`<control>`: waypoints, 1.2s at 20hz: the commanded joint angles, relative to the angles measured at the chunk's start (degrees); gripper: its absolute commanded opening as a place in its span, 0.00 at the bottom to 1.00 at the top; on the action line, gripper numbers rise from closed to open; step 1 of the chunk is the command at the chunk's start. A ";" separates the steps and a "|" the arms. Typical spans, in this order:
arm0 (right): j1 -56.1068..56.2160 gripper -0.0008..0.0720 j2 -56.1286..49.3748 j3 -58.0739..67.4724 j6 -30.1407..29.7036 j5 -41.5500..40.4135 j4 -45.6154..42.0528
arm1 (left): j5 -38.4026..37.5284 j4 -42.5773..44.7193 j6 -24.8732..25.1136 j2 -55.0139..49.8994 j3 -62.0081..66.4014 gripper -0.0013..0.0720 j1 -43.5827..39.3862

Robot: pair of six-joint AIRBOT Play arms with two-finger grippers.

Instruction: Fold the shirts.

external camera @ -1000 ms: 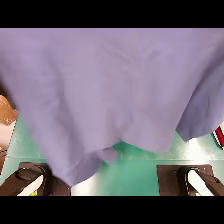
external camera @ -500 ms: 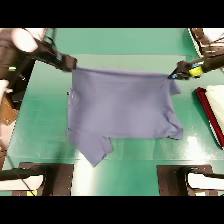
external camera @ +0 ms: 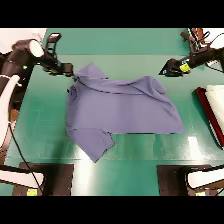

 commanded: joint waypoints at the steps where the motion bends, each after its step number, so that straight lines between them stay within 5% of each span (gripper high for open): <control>1: -1.44 0.62 5.97 -6.05 -1.57 2.84 1.36 | -6.51 -0.31 0.55 6.69 -7.50 0.82 2.75; 9: -4.57 0.62 22.45 -28.35 -2.91 -1.33 7.50 | -0.17 -11.34 0.11 29.86 -50.18 0.82 2.73; 21: -4.57 0.62 26.86 -33.27 -2.93 -3.13 7.52 | 6.14 -19.02 0.15 32.61 -60.76 0.81 2.73; 24: -4.57 0.62 26.88 -33.27 -2.93 -3.06 7.52 | 7.85 -19.67 0.17 32.63 -61.20 0.24 2.73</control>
